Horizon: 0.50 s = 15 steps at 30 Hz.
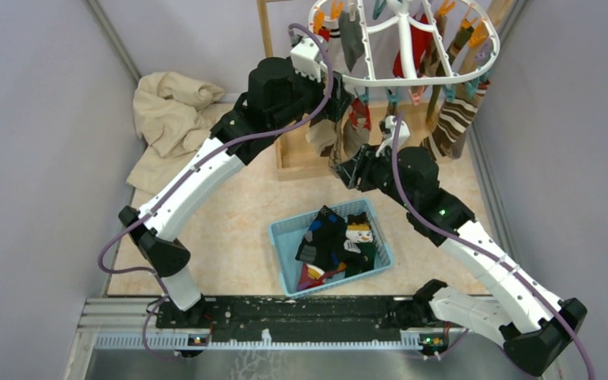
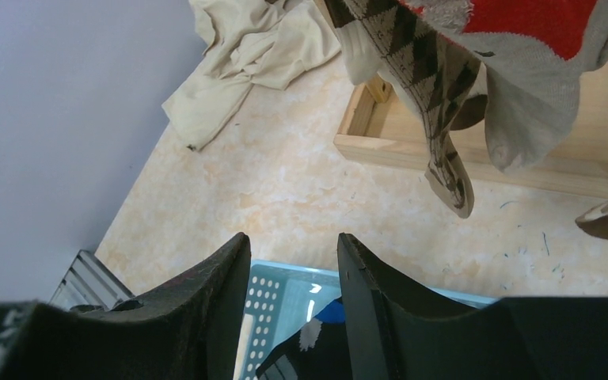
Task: Remove the socks clipped to the hanger
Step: Remove the sock from the hanger.
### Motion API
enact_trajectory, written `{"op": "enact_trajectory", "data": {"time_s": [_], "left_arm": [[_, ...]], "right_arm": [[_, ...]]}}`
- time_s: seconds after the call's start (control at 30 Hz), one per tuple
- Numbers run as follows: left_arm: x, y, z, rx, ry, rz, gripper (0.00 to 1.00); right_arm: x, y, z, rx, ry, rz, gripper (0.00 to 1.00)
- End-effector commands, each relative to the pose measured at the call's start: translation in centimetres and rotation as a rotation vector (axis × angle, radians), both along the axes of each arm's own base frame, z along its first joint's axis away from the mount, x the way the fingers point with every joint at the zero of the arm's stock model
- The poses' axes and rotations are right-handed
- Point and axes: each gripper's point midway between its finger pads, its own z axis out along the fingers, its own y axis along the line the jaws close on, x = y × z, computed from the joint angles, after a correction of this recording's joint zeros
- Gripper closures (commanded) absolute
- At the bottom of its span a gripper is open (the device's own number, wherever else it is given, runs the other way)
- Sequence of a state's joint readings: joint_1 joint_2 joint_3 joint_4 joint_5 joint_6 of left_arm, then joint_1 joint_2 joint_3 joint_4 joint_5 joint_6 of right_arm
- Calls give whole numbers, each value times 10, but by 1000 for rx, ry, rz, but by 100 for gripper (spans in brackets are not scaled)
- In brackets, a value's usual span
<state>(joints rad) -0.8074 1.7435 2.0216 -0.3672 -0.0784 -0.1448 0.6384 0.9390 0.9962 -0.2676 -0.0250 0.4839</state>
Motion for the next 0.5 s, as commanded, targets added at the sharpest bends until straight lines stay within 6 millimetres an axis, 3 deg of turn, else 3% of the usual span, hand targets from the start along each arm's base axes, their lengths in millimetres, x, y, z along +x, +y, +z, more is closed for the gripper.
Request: {"op": "enact_trajectory", "data": {"time_s": [0.0,0.27,0.47], "left_arm": [[2,-1,9,11,-43,-1,16],[13,5,7,9,-38,-6,23],[13,-4,4,-3,-38,-64,26]], "right_arm": [[2,5,26,54,-63,10,55],[2,6,23,49,-59,14,55],[3,8,22,46,-56,19,55]]}}
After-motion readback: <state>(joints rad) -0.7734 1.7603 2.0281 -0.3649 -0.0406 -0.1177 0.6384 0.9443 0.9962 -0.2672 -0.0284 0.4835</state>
